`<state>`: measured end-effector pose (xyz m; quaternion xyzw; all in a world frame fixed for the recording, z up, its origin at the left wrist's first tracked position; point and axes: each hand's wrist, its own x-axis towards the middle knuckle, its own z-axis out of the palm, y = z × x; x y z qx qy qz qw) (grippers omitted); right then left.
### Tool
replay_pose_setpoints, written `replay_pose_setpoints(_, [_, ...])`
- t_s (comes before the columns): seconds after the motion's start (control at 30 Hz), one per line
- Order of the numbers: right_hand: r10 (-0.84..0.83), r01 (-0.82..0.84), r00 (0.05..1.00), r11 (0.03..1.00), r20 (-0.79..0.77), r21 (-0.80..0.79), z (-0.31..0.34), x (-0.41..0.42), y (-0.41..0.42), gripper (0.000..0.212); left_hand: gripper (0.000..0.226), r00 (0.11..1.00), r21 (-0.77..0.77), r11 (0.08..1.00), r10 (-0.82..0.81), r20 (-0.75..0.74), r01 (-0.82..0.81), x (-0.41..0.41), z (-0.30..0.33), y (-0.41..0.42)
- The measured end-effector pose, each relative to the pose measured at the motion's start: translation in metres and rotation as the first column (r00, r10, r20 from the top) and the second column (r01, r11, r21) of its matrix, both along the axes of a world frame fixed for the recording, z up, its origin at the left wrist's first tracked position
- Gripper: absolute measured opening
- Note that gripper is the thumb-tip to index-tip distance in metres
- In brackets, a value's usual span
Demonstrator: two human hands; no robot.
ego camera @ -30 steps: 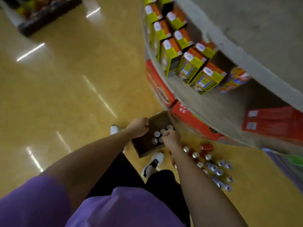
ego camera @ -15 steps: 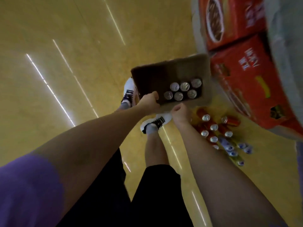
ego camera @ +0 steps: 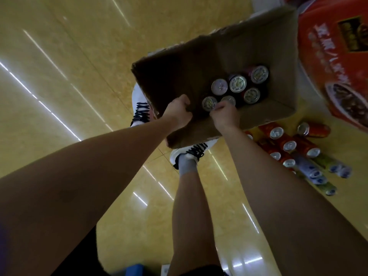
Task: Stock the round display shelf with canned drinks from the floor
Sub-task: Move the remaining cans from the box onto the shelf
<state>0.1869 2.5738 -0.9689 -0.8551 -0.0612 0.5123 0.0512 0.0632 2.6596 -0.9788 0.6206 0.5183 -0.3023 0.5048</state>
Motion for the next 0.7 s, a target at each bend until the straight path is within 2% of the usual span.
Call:
replay_pose_setpoints(0.13, [0.0, 0.002, 0.998, 0.999, 0.057, -0.032, -0.038, -0.004, 0.0, 0.031, 0.038, 1.0, -0.021, 1.0, -0.009, -0.015, 0.009, -0.003, -0.037, 0.004])
replay_pose_setpoints(0.27, [0.024, -0.017, 0.998, 0.992, 0.056, -0.121, -0.075, -0.013, 0.006, 0.069, 0.041, 0.998, -0.027, 0.999, -0.045, -0.039, 0.044, -0.005, -0.064, 0.004])
replay_pose_setpoints(0.33, [0.02, -0.013, 0.999, 0.984, 0.042, -0.177, -0.088, -0.017, 0.009, 0.078, 0.047, 0.997, -0.028, 0.999, -0.047, -0.053, 0.045, -0.004, -0.076, 0.003])
replay_pose_setpoints(0.4, [0.043, -0.023, 0.995, 0.976, 0.087, -0.216, -0.096, -0.022, 0.013, 0.073, 0.05, 0.996, -0.031, 0.998, -0.06, -0.064, 0.058, -0.003, -0.088, 0.004])
replay_pose_setpoints(0.57, [0.327, -0.242, 0.897, 0.926, 0.297, -0.288, -0.113, -0.038, 0.008, 0.047, 0.053, 0.989, -0.064, 0.995, -0.083, -0.123, 0.075, -0.005, -0.105, 0.009])
replay_pose_setpoints(0.7, [0.337, -0.276, 0.919, 0.92, 0.204, -0.277, -0.097, -0.034, -0.002, 0.061, 0.045, 0.988, -0.051, 0.994, -0.1, -0.121, 0.094, -0.007, -0.096, 0.01])
